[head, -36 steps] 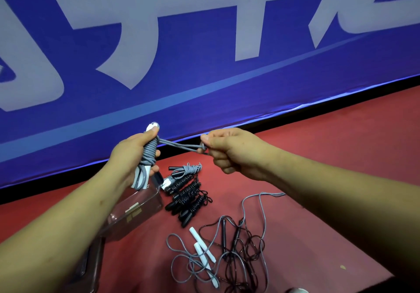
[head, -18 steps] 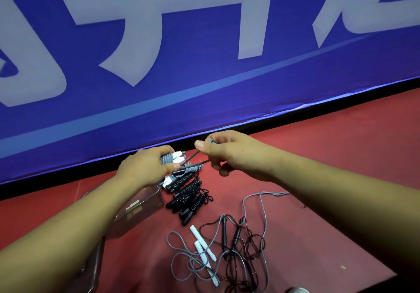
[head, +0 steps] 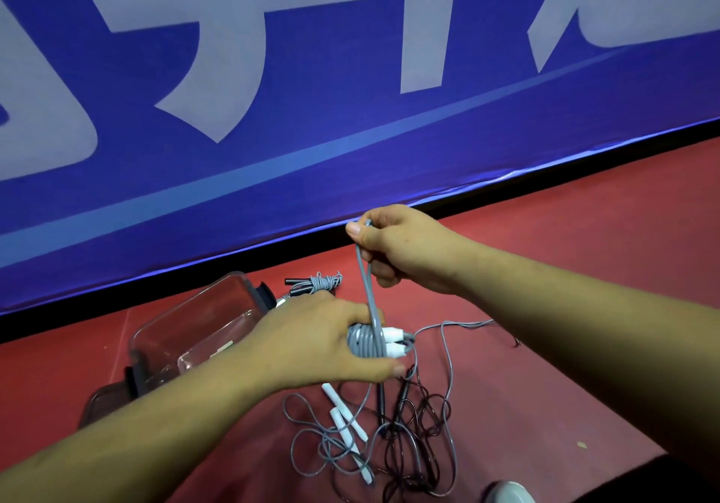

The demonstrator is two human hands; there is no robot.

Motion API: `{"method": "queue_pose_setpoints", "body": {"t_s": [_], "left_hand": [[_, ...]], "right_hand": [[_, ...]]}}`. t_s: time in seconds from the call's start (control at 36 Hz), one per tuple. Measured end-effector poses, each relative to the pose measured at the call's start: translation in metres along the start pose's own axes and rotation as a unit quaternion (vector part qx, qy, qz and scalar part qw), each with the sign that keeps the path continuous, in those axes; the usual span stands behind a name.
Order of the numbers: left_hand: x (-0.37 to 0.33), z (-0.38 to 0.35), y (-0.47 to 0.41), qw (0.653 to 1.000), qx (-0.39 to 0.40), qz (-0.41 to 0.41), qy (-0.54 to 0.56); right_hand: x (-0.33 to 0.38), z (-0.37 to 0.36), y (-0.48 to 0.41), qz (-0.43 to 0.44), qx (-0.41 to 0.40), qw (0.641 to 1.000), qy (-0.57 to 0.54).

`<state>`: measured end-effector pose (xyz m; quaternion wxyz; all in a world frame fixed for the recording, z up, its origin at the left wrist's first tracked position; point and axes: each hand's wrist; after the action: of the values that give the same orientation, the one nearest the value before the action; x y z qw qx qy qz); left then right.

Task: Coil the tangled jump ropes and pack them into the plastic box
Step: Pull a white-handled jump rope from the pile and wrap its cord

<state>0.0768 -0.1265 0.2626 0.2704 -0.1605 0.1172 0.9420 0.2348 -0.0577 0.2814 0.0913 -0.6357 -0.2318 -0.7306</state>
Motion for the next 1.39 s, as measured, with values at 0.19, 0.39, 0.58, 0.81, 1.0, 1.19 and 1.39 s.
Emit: {"method": "queue_pose_setpoints", "body": {"t_s": [0.19,0.39,0.58,0.81,1.0,1.19,1.39], "left_hand": [[-0.007,0.013,0.001,0.896,-0.104,0.027,0.432],[-0.007,0.022,0.001,0.732,-0.116,0.001,0.671],[-0.013,0.029,0.0,0.716,-0.148,0.046,0.681],[0.015,0.041,-0.007,0.735,-0.207,0.189,0.617],[0.031,0.042,-0.004,0.894,-0.21,0.195,0.344],[0.024,0.038,0.001,0.989,-0.035,0.107,-0.096],[0.007,0.045,0.002,0.988,-0.011,0.094,-0.122]], "right_hand": [[-0.009,0.024,-0.006,-0.13,-0.047,0.975,-0.173],[-0.008,0.017,-0.003,-0.279,-0.008,0.928,-0.248],[-0.009,0.013,0.0,-0.285,-0.005,0.942,-0.175],[0.009,0.005,0.01,-0.189,0.005,0.977,-0.104],[0.024,-0.011,0.023,0.047,-0.003,0.959,0.279],[0.032,-0.018,0.034,0.146,0.076,0.826,0.539],[0.027,-0.016,0.029,0.164,0.066,0.874,0.452]]}}
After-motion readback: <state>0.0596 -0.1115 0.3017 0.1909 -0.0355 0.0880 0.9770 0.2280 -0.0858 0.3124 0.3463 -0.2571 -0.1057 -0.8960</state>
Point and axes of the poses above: each hand's wrist, its own y-axis away from the middle knuckle, its own z-axis out of the back of the hand, x = y × z, and after that the axes turned 2 degrees about -z, right-handed
